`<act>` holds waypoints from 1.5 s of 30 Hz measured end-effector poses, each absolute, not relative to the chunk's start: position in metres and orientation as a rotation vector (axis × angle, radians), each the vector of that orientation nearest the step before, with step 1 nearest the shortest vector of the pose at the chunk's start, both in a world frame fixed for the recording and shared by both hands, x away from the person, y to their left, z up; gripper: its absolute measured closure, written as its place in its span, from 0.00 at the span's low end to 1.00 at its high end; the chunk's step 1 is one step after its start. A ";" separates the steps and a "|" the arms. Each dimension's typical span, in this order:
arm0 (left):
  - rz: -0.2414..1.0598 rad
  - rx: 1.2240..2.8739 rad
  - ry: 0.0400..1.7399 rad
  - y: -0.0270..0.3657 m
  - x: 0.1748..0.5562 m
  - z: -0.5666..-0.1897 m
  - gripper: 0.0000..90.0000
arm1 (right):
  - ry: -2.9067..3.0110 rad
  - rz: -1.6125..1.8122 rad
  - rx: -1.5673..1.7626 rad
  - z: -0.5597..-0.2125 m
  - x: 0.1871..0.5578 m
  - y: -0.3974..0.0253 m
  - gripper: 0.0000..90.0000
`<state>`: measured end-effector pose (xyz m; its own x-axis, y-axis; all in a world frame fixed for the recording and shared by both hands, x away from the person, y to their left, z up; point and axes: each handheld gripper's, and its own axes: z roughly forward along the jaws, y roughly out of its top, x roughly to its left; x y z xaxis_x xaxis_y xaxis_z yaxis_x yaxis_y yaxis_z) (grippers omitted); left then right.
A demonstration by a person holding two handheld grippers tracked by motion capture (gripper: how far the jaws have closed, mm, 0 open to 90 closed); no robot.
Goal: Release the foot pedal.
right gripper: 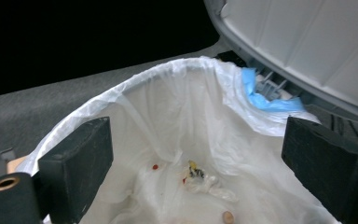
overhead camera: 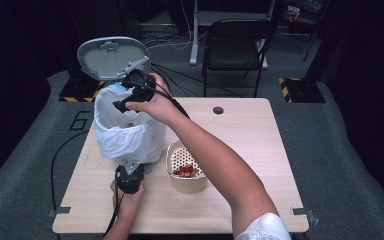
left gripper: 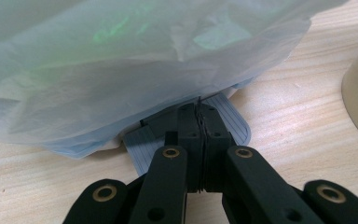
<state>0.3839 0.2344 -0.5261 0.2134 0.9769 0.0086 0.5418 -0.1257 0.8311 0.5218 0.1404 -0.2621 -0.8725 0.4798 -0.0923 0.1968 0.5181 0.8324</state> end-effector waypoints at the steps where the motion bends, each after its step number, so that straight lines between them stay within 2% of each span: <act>1: 0.777 1.784 1.414 0.235 0.384 -0.525 0.99 | 2.452 1.286 0.575 -0.261 0.521 0.140 0.09; 7: 0.768 1.772 1.418 0.235 0.384 -0.526 0.99 | 2.459 1.287 0.539 -0.256 0.515 0.127 0.10; 11: 0.759 1.781 1.427 0.234 0.383 -0.526 0.99 | 2.457 1.312 0.537 -0.252 0.507 0.107 0.16; 22: 0.756 1.773 1.424 0.235 0.384 -0.526 0.99 | 2.462 1.391 0.551 -0.238 0.481 0.057 0.23; 29: 0.784 1.782 1.402 0.236 0.385 -0.526 0.99 | 2.428 1.344 0.542 -0.246 0.468 0.015 0.28; 39: 0.692 1.718 1.423 0.238 0.384 -0.528 0.98 | 2.378 1.253 0.628 -0.268 0.455 -0.041 0.28; 40: 0.689 1.712 1.424 0.239 0.384 -0.528 0.97 | 2.375 1.247 0.627 -0.270 0.455 -0.044 0.28; 41: 0.698 1.754 1.389 0.243 0.384 -0.526 0.90 | 2.378 1.242 0.639 -0.272 0.453 -0.048 0.28; 45: 0.653 1.745 1.384 0.238 0.380 -0.527 0.76 | 2.380 1.207 0.672 -0.286 0.449 -0.065 0.28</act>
